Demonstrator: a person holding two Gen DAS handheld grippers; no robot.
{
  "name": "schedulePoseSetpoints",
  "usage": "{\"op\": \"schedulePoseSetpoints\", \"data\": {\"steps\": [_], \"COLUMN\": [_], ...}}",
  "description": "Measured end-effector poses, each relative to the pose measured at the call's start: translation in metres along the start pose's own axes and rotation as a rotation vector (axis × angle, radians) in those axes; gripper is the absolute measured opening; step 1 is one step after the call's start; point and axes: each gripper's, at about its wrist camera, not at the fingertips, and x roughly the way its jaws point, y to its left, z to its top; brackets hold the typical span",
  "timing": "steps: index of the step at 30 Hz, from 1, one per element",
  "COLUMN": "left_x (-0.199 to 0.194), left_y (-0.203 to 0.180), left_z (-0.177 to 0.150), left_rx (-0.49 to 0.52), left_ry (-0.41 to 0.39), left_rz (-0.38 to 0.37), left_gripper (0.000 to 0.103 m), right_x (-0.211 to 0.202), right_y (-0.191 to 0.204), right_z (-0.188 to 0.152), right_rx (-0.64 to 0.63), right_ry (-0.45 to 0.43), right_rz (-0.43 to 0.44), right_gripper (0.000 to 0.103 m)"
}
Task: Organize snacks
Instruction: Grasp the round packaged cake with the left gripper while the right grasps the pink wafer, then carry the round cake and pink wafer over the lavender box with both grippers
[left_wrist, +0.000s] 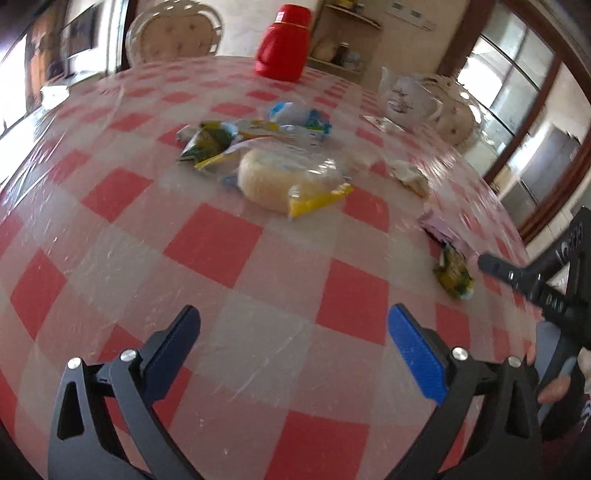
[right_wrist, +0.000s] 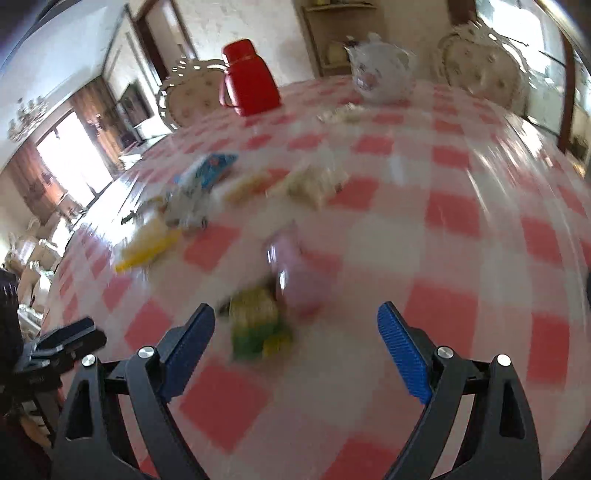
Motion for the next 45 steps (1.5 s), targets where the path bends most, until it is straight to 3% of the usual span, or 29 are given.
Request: {"op": "schedulePoseSetpoints", "data": {"steps": [2,6,9,10,11,14,17,21,24,25,26,28,38,45], "left_x": [0.004,0.006,0.011,0.014,0.018,0.030,0.043,0.065,0.083,0.083,0.079,0.071,0.011,-0.020], "left_y": [0.006,0.007,0.003,0.001,-0.002,-0.006,-0.004,0.003,-0.007,-0.010,-0.012,-0.014,-0.020,-0.001], "left_z": [0.004,0.014,0.024,0.028,0.032,0.049,0.069,0.095,0.109,0.107,0.104,0.095,0.025,-0.012], "left_rx": [-0.040,-0.087,-0.102,-0.103,-0.103,-0.130,-0.187,-0.266,-0.180,-0.150,-0.125,-0.078,0.126,0.177], "left_ry": [0.002,-0.019,-0.032,-0.032,-0.031,-0.038,-0.059,-0.042,-0.022,-0.030,-0.053,-0.046,-0.070,-0.042], "left_rz": [0.006,0.005,-0.007,-0.009,-0.008,0.011,0.092,0.136,0.228,0.231,0.214,0.178,0.266,0.286], "left_gripper": [0.101,0.101,0.101,0.101,0.101,0.101,0.101,0.101,0.100,0.094,0.067,0.065,0.064,0.064], "right_x": [0.016,0.048,0.061,0.061,0.056,0.028,0.009,0.008,0.011,0.010,0.008,0.006,0.003,-0.006], "right_y": [0.000,0.015,0.022,0.023,0.021,0.008,-0.001,-0.005,-0.007,-0.007,-0.008,-0.008,0.003,0.053], "right_z": [0.018,0.038,0.035,0.032,0.030,0.030,0.032,0.032,0.032,0.032,0.031,0.030,0.023,-0.001], "right_rx": [-0.031,-0.103,-0.187,-0.208,-0.218,-0.167,-0.125,-0.099,-0.094,-0.093,-0.090,-0.085,-0.085,-0.126], "right_ry": [0.013,0.074,0.121,0.113,0.103,-0.027,-0.093,-0.107,-0.097,-0.099,-0.101,-0.106,-0.101,-0.094], "right_rz": [0.005,-0.023,-0.101,-0.121,-0.135,-0.114,-0.094,-0.057,-0.042,-0.041,-0.038,-0.037,-0.001,0.056], "right_gripper": [0.087,0.077,0.055,0.032,0.021,0.021,0.020,0.021,0.021,0.021,0.021,0.021,0.021,0.021]}}
